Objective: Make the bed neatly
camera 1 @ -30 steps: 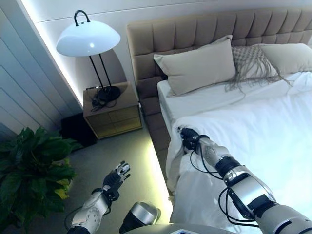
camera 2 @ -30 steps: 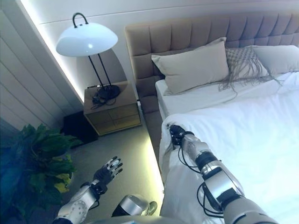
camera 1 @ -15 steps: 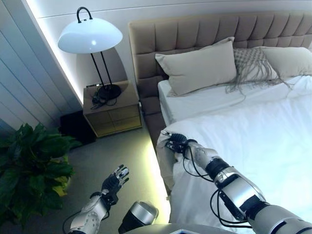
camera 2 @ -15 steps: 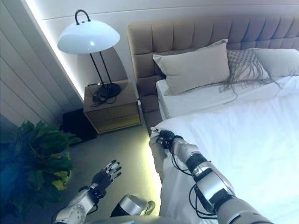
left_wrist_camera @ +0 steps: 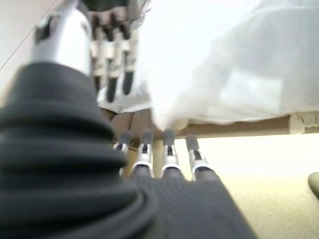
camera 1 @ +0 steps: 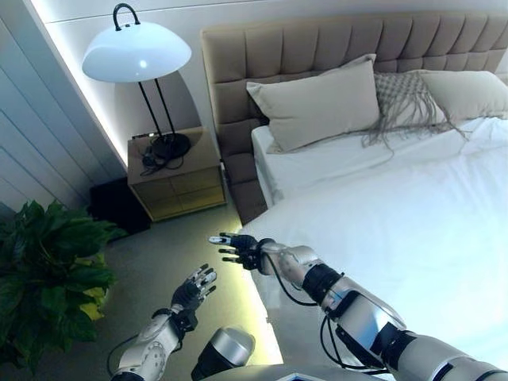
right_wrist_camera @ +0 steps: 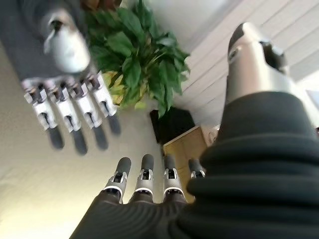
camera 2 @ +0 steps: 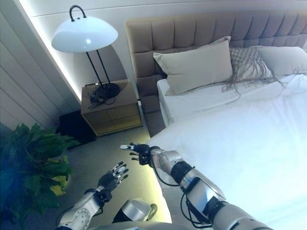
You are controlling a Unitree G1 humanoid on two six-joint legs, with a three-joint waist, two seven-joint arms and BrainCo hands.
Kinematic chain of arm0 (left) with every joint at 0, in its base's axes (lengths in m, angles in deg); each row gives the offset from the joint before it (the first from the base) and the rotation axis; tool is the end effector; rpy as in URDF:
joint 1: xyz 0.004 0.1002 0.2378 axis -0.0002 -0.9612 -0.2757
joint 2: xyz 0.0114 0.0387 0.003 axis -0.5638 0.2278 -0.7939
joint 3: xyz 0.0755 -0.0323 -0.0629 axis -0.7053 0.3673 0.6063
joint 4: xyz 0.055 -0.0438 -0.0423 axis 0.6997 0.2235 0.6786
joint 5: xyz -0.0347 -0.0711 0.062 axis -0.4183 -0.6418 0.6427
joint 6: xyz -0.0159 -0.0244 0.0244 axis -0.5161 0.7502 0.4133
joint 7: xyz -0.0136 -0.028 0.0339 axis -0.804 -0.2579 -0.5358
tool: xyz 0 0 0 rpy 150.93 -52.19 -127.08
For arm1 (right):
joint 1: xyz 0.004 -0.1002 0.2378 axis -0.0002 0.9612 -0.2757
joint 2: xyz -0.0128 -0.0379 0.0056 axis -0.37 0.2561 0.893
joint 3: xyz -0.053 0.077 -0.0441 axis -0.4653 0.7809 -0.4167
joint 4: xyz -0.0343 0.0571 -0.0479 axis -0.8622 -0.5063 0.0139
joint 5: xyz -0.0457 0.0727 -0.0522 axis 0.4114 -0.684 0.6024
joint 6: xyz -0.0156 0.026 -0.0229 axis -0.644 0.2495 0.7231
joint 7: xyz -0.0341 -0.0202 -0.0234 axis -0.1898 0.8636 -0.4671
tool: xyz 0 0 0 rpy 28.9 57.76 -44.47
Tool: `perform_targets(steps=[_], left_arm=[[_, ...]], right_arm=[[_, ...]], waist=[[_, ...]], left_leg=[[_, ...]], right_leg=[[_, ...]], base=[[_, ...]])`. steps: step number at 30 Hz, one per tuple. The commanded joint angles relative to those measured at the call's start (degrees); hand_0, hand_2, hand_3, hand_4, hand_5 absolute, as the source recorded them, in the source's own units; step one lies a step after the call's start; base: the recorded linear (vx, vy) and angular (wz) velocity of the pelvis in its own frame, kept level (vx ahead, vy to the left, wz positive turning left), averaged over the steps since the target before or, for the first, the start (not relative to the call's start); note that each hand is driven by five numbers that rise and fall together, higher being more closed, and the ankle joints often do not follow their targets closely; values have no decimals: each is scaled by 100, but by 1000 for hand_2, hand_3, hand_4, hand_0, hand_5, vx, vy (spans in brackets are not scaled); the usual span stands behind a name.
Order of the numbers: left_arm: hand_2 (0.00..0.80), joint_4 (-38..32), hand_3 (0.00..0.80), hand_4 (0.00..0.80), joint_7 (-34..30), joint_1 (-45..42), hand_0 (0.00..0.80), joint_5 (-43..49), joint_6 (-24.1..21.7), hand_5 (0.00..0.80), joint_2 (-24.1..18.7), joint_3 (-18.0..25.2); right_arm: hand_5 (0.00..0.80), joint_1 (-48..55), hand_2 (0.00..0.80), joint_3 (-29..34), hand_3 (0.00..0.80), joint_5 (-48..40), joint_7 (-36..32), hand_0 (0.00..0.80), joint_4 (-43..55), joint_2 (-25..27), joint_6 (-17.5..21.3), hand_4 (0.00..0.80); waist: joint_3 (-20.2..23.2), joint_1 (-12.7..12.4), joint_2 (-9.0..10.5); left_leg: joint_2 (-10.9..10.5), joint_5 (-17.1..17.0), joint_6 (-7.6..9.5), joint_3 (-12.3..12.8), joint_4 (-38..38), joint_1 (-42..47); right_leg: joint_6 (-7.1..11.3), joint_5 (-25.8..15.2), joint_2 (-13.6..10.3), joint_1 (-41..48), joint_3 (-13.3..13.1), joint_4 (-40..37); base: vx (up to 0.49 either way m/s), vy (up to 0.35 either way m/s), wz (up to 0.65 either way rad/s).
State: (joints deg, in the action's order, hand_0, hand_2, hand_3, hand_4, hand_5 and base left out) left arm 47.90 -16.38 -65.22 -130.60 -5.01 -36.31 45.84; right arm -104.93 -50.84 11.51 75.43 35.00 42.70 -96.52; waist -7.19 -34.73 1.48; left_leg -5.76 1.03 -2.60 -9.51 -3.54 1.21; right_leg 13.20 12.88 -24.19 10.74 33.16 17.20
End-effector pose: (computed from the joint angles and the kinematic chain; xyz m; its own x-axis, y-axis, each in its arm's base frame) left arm 0.1309 0.1994 -0.0497 0.7923 -0.2217 -0.5684 -0.0468 0.9068 -0.4190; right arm 0.2559 -0.0133 0.0261 0.5245 0.6003 -0.6037 -0.4198 0.7993 0.4301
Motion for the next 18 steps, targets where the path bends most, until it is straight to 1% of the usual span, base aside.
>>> perform_targets(steps=[1,2,5,8,10,13,18], left_arm=[[0,-420,0,0,1,391,0,202,-253,0,-65,-120],[0,-428,0,0,-3,383,0,206,-243,0,-77,-123],[0,-466,0,0,-7,356,0,223,-235,0,-82,-143],[0,-520,0,0,-37,321,0,236,-228,0,-84,-138],[0,-571,0,0,-42,306,0,241,-210,0,-88,-129],[0,-648,0,0,-48,274,0,311,-142,0,-38,-127],[0,-674,0,0,-146,164,0,489,-120,0,42,-40]], right_arm=[[0,-570,0,132,0,-145,263,0,228,-288,719,0],[0,-591,0,206,0,-154,339,0,237,-255,880,0],[0,-643,0,448,0,-286,503,0,358,-113,1122,0],[0,-635,0,636,0,12,686,0,625,57,1444,0],[0,-566,0,774,0,178,715,0,815,204,1594,0],[0,-285,0,1066,0,361,707,0,1073,499,1893,0],[0,535,0,1742,0,647,400,0,1450,1019,2123,0]], waist=[[-162,-54,188],[-158,-43,187],[-146,1,166],[-141,59,132],[-140,109,115],[-129,211,79],[-97,454,77]], left_leg=[[258,-255,206,356,-510,-351],[259,-253,211,356,-499,-338],[247,-235,227,364,-486,-310],[224,-218,253,381,-467,-288],[213,-201,271,402,-459,-271],[196,-157,311,443,-464,-245],[209,-81,396,544,-414,-149]], right_leg=[[35,-2493,-319,-319,-395,-551],[38,-2510,-321,-325,-404,-544],[49,-2546,-345,-361,-438,-502],[60,-2594,-380,-448,-509,-430],[75,-2622,-392,-499,-567,-399],[87,-2648,-419,-588,-667,-351],[101,-2710,-395,-748,-859,-338]], base=[[0,0,0],[0,0,0],[0,0,0],[0,0,0],[0,0,0],[-10,-7,-5],[-18,-62,-10]])
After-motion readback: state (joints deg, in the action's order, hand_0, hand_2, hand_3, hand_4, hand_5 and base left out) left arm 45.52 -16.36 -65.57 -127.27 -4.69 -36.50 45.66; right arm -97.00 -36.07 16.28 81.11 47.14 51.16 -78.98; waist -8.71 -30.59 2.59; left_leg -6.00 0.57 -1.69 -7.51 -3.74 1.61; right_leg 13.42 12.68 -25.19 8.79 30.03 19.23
